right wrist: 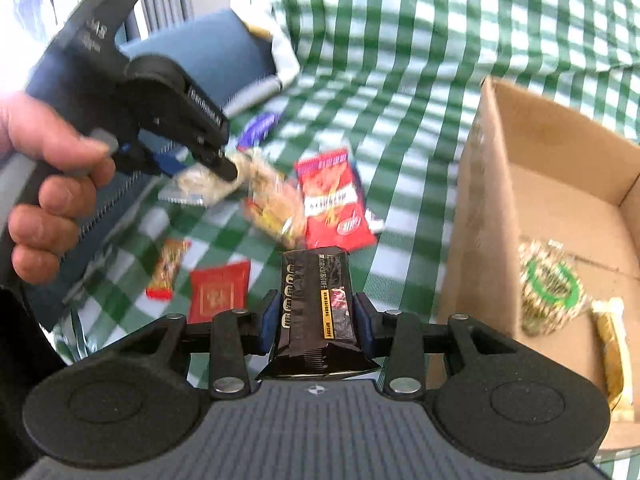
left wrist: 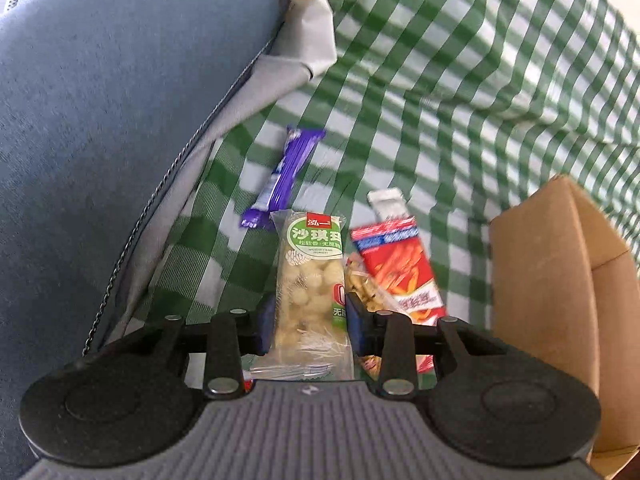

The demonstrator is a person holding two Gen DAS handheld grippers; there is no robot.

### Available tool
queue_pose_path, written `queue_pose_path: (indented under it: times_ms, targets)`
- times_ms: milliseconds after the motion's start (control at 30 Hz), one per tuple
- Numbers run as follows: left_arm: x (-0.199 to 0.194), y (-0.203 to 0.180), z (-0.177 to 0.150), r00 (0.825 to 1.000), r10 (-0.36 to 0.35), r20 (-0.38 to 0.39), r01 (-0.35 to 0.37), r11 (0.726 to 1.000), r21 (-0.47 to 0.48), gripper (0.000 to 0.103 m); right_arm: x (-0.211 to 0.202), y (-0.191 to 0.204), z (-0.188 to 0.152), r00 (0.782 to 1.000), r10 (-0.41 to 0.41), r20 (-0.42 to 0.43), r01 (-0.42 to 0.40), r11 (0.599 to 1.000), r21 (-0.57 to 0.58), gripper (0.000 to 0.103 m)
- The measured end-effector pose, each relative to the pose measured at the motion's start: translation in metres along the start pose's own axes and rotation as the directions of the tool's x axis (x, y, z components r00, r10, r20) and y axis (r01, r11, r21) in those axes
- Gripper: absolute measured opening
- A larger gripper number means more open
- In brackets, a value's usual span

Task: Organize snacks

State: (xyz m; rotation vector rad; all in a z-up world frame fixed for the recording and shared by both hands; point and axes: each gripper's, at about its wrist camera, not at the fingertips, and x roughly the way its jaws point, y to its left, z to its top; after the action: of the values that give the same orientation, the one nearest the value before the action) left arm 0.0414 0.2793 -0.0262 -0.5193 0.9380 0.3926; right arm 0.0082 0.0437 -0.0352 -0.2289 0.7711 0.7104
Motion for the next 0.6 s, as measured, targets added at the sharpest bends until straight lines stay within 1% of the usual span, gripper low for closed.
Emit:
queue_pose_path:
  times_ms: [200,433,600]
  targets:
    - [-0.016,-0.003,0.004,0.995,-0.059,0.087,0.06,0.998,-0.011,0.04,-0.014,-0.011,0.007,0.996,-0.011,0.09,0.007,0.999,0.046,0.041]
    - [-0.032,-0.016,0.006,0.975,-0.125,0.184,0.121,0.992,0.031,0.04,-0.034,-0.016,0.014,0.974,-0.023,0.224,0.01,0.998,0.059,0.041]
    - [-0.036,-0.026,0.005,0.966,-0.157,0.203,0.151,0.987,0.047,0.04,-0.049,-0.034,0.031,0.96,-0.034,0.277,0.006,0.995,0.103,0.041]
